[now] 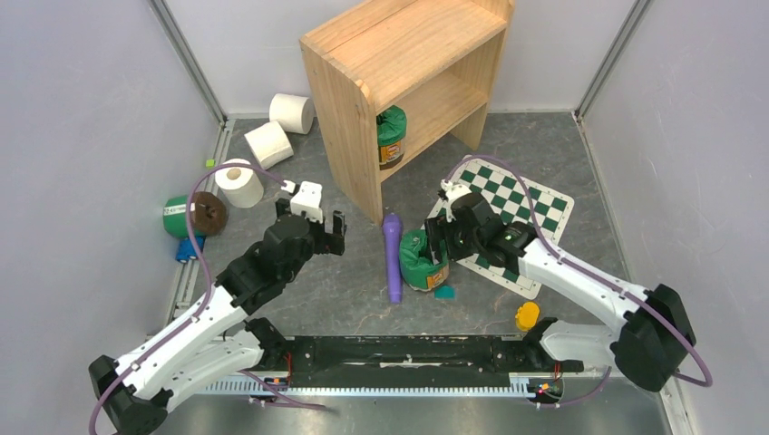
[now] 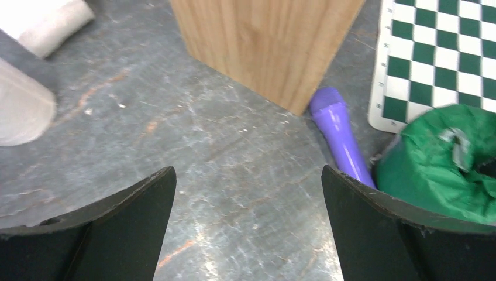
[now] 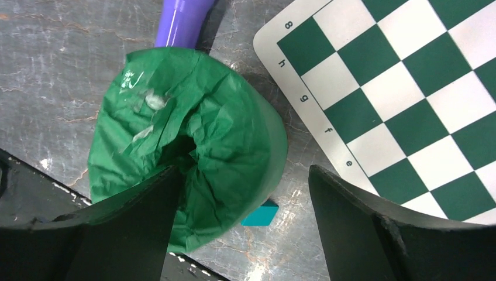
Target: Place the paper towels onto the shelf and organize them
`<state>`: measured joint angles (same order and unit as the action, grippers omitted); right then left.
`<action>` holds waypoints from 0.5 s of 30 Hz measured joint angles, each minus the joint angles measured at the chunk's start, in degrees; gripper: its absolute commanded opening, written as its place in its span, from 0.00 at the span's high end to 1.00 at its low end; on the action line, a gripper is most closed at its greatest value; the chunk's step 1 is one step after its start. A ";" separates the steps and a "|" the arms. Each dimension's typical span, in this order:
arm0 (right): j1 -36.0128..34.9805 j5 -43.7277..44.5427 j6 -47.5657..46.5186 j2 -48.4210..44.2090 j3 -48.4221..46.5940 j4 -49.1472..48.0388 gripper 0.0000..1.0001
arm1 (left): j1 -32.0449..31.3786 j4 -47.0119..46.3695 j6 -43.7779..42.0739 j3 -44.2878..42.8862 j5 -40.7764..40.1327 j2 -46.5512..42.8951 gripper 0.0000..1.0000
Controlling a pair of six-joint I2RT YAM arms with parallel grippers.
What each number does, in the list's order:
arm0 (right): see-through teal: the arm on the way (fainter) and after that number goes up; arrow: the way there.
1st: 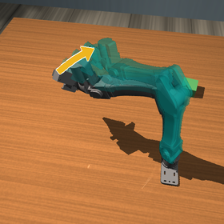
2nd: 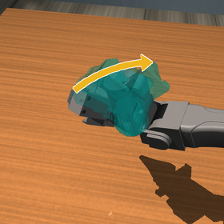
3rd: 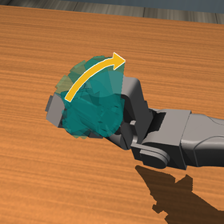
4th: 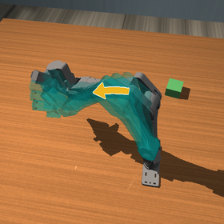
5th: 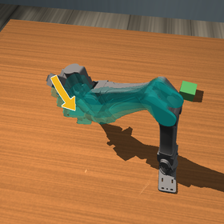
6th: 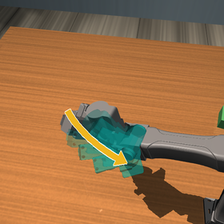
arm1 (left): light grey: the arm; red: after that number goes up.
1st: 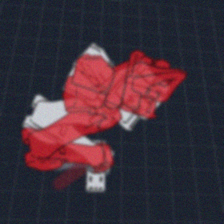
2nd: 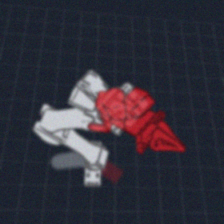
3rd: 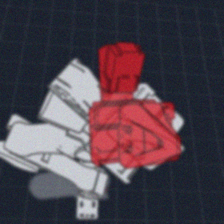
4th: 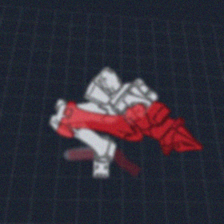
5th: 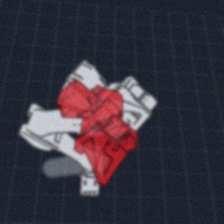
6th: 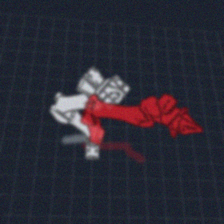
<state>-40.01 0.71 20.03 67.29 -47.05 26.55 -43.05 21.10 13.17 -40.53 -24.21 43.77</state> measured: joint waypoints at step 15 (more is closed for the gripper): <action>-1.51 3.91 0.61 5.14 -2.21 0.59 0.67 | 0.33 0.04 -14.12 1.73 -13.31 1.07 0.00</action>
<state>-41.52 4.62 20.64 72.42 -49.25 27.14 -42.72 21.15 -0.95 -38.81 -37.52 44.84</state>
